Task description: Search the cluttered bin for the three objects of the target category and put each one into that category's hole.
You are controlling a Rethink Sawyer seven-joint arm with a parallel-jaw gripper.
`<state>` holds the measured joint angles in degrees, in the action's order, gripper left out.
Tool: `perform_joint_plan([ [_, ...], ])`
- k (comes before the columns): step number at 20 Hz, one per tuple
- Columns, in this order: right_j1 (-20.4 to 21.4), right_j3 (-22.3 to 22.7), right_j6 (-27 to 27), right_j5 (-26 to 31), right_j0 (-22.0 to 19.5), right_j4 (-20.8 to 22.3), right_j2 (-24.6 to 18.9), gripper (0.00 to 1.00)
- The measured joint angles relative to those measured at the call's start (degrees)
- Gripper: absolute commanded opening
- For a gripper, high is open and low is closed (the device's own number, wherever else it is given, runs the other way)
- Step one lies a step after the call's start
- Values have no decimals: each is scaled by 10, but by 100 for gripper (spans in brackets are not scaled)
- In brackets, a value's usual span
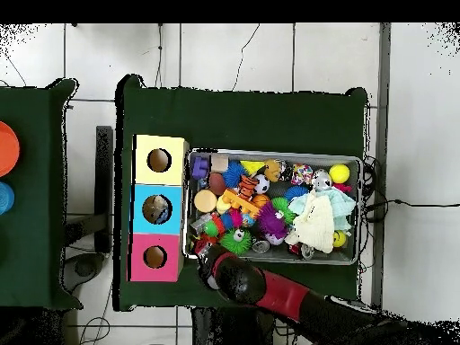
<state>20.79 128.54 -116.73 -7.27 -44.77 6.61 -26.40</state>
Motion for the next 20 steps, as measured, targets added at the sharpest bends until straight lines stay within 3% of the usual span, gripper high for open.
perform_joint_plan([
  [4, 21, -42, 0, 71, 31, 39, 24, 100],
  [11, 43, -89, 0, 165, 46, 107, 33, 100],
  [20, 50, -103, 0, 183, 47, 150, 37, 100],
])
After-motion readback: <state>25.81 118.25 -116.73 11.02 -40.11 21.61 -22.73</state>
